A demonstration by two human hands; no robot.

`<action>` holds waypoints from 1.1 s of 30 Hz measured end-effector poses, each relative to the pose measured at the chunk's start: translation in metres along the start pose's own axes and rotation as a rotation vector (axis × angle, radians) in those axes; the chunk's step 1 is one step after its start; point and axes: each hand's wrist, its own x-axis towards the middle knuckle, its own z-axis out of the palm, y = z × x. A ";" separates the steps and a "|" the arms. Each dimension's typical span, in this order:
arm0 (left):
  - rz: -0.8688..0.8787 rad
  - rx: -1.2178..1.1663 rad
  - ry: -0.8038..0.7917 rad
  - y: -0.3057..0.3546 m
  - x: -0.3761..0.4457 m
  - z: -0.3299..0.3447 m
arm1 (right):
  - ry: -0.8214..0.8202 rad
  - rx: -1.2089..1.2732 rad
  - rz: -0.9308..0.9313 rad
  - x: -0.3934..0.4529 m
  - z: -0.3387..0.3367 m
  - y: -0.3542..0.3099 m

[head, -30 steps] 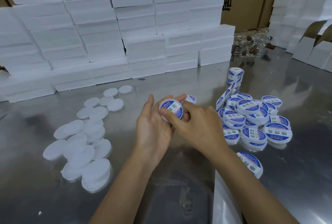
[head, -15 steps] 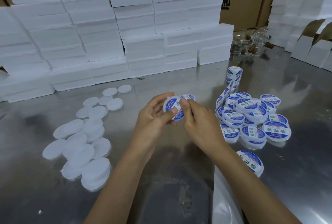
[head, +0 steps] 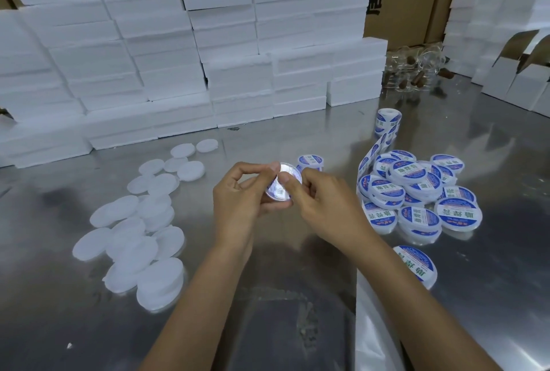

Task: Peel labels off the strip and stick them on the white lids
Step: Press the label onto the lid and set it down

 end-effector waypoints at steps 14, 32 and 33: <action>-0.134 0.166 -0.124 -0.006 -0.002 0.003 | 0.474 -0.217 0.530 0.009 -0.085 0.076; -0.134 0.124 0.198 -0.019 0.021 -0.019 | 0.406 -0.397 0.239 0.005 -0.043 0.038; -0.106 0.116 0.246 -0.020 0.023 -0.020 | 0.367 -0.396 0.172 0.005 -0.035 0.030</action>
